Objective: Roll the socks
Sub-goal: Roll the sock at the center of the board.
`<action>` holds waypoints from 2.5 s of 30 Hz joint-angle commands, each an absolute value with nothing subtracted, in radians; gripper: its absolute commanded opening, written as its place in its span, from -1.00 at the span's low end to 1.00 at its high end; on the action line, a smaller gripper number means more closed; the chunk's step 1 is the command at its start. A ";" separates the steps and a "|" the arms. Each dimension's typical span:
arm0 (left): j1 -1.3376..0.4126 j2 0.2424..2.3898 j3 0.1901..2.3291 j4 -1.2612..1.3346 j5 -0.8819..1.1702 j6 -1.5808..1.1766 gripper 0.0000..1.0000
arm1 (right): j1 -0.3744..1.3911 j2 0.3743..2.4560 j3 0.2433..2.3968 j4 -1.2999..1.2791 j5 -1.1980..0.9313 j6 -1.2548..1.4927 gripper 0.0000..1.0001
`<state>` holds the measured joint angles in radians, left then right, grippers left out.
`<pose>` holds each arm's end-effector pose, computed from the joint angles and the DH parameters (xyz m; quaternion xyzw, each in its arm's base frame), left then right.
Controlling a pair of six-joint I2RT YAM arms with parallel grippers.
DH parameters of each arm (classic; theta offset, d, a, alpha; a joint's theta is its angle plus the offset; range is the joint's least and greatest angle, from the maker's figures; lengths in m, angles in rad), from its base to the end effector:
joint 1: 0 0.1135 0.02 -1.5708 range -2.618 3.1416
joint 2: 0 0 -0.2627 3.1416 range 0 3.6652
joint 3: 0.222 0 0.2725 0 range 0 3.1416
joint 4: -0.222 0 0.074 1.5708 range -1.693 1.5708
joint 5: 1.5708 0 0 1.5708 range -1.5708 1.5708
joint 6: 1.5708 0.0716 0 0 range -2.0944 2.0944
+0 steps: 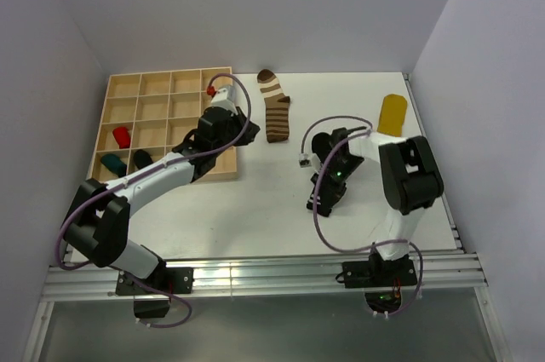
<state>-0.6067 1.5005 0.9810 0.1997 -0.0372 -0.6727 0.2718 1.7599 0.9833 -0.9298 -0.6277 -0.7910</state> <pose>0.3303 -0.2260 0.2499 -0.0376 0.8097 -0.3374 0.4787 0.2615 0.1165 0.0973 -0.4628 0.8287 0.3142 0.0168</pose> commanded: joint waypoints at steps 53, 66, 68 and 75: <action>-0.908 2.140 1.163 0.589 0.813 -0.245 0.03 | 0.021 2.255 1.330 -1.440 -0.864 -0.991 -0.59; -0.908 2.163 1.157 0.558 0.779 -0.258 -0.09 | 0.008 2.278 1.358 -1.439 -0.867 -0.953 -0.62; -0.908 2.166 1.158 0.557 0.749 -0.270 -0.13 | 0.008 2.279 1.356 -1.439 -0.867 -0.953 -0.61; -0.910 2.175 1.170 0.535 0.635 -0.313 -0.67 | 0.008 2.257 1.356 -1.436 -0.858 -0.956 -0.61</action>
<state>-0.9047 2.1605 1.1492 0.5514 0.6968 -0.2901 0.0166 2.2707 1.3300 -1.3781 -0.8753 -0.9398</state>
